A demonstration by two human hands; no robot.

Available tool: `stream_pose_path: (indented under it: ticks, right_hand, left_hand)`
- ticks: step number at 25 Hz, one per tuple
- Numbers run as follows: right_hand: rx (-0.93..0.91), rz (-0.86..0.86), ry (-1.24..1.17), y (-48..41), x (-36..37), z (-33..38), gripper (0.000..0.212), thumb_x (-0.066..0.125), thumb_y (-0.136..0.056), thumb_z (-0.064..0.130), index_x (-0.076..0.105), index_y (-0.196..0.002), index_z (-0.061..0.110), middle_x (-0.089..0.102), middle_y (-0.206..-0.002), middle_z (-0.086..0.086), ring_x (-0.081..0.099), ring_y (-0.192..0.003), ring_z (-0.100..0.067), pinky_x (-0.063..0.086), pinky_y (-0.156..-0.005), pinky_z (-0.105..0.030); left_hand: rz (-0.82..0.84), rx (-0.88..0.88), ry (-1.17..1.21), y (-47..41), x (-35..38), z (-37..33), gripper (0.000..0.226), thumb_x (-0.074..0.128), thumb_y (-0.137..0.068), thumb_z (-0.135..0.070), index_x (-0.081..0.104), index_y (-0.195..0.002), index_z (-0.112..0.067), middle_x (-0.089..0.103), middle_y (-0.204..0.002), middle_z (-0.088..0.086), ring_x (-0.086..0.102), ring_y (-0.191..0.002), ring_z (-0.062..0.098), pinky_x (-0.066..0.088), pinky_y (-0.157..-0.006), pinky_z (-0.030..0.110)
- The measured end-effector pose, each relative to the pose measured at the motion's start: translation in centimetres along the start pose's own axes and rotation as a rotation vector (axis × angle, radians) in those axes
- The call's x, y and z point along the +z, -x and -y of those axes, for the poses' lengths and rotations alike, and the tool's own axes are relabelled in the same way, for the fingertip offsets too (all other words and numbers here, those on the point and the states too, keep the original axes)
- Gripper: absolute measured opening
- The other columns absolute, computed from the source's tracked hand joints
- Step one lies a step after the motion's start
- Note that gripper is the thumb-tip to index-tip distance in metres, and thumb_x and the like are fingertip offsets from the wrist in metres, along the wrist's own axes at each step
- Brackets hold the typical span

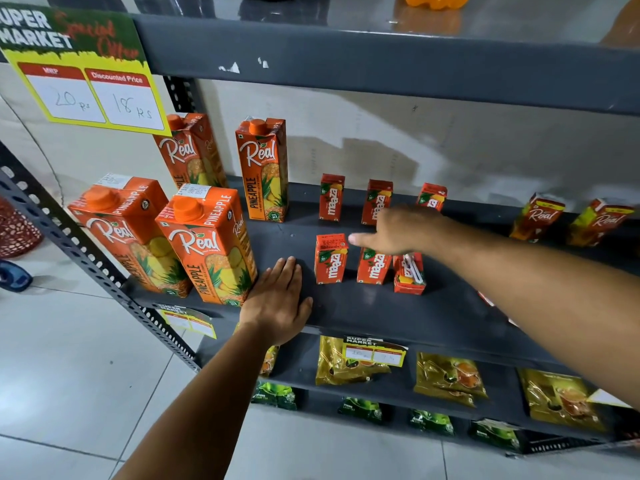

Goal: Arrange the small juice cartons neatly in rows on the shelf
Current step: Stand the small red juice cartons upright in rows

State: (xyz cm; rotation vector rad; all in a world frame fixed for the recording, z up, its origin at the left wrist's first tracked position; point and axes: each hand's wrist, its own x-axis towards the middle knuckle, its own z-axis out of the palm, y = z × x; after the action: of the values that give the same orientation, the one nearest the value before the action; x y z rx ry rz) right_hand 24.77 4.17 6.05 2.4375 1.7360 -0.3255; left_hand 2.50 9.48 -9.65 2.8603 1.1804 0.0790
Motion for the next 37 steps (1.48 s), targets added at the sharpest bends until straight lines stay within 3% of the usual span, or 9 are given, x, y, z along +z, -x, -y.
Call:
stream_pose_path:
  ticks: [3,8,13,16,22,24,26,31,37]
  right_hand:
    - [0.083,-0.077,-0.186,-0.6,-2.1,-2.9,0.049,0.045,-0.094,0.054,0.051,-0.069,0.012,0.057,-0.062,-0.006,0.056,-0.055,-0.019,0.038,-0.053,-0.026]
    - [0.316,0.183,-0.452,3.3,4.6,-5.6,0.047,0.071,-0.077,0.055,0.054,-0.084,0.011,0.06,-0.083,-0.006,0.062,-0.078,-0.021,0.049,-0.06,-0.028]
    - [0.401,-0.116,-0.664,3.6,10.6,-4.7,0.037,0.073,-0.074,0.053,0.061,-0.072,0.019,0.063,-0.08,-0.001,0.053,-0.063,-0.011,0.043,-0.063,-0.028]
    - [0.419,-0.181,-0.542,3.4,10.7,-5.7,0.038,0.075,-0.07,0.045,0.061,-0.089,0.016,0.065,-0.094,-0.007,0.062,-0.081,-0.025,0.047,-0.066,-0.03]
    - [-0.067,-0.162,0.019,2.6,4.7,-10.6,0.042,0.063,-0.078,0.01,0.056,-0.118,0.023,0.048,-0.12,-0.003,0.057,-0.101,-0.029,0.05,-0.079,-0.038]
    - [-0.191,-0.082,0.112,2.6,2.5,-10.2,0.014,0.052,-0.086,0.034,0.05,-0.099,0.031,0.054,-0.103,0.002,0.055,-0.091,-0.026,0.046,-0.072,-0.039]
    - [-0.344,-0.006,0.257,2.3,1.2,-9.5,0.023,0.036,-0.083,0.052,0.043,-0.092,0.032,0.056,-0.096,0.002,0.053,-0.089,-0.023,0.046,-0.076,-0.041]
    - [-0.449,0.046,0.213,2.9,0.7,-8.9,0.036,0.019,-0.094,0.03,0.051,-0.107,0.02,0.051,-0.101,0.005,0.051,-0.094,-0.021,0.046,-0.079,-0.038]
    - [-0.489,0.071,0.275,1.6,1.0,-10.4,0.031,0.03,-0.092,0.059,0.051,-0.097,0.038,0.06,-0.1,0.016,0.056,-0.093,-0.013,0.047,-0.083,-0.037]
  left_hand:
    - [-0.005,0.001,0.001,0.0,0.0,0.1,0.075,0.018,-0.092,-0.054,0.015,-0.151,-0.007,0.011,-0.162,0.011,0.007,-0.148,0.026,0.009,-0.118,0.039]
    - [-0.014,0.008,-0.001,-0.2,0.1,0.2,0.075,0.018,-0.092,-0.053,0.014,-0.151,-0.007,0.011,-0.162,0.012,0.007,-0.148,0.026,0.008,-0.118,0.04]
    - [-0.004,0.012,-0.012,0.0,0.0,0.0,0.076,0.014,-0.091,-0.053,0.015,-0.151,-0.006,0.011,-0.161,0.013,0.007,-0.148,0.026,0.007,-0.118,0.039]
    - [-0.008,0.007,-0.013,0.0,0.0,-0.1,0.076,0.015,-0.091,-0.053,0.015,-0.151,-0.006,0.011,-0.161,0.012,0.008,-0.148,0.026,0.007,-0.117,0.038]
    - [-0.003,0.007,-0.011,-0.1,0.3,0.1,0.074,0.02,-0.093,-0.053,0.014,-0.151,-0.007,0.01,-0.162,0.012,0.007,-0.148,0.025,0.007,-0.117,0.038]
    - [-0.007,0.008,-0.01,-0.1,0.2,0.2,0.075,0.019,-0.093,-0.054,0.015,-0.151,-0.007,0.011,-0.162,0.012,0.007,-0.148,0.026,0.007,-0.117,0.037]
    - [-0.007,0.007,-0.007,-0.1,0.2,0.2,0.077,0.017,-0.091,-0.055,0.016,-0.151,-0.007,0.012,-0.161,0.012,0.008,-0.148,0.026,0.007,-0.117,0.037]
    - [-0.005,0.007,0.0,0.0,0.1,0.2,0.08,0.01,-0.089,-0.056,0.016,-0.151,-0.007,0.011,-0.161,0.012,0.008,-0.148,0.025,0.007,-0.117,0.038]
    - [0.002,0.001,-0.003,0.0,0.2,0.2,0.08,0.01,-0.088,-0.056,0.016,-0.151,-0.008,0.011,-0.162,0.011,0.007,-0.148,0.025,0.007,-0.117,0.038]
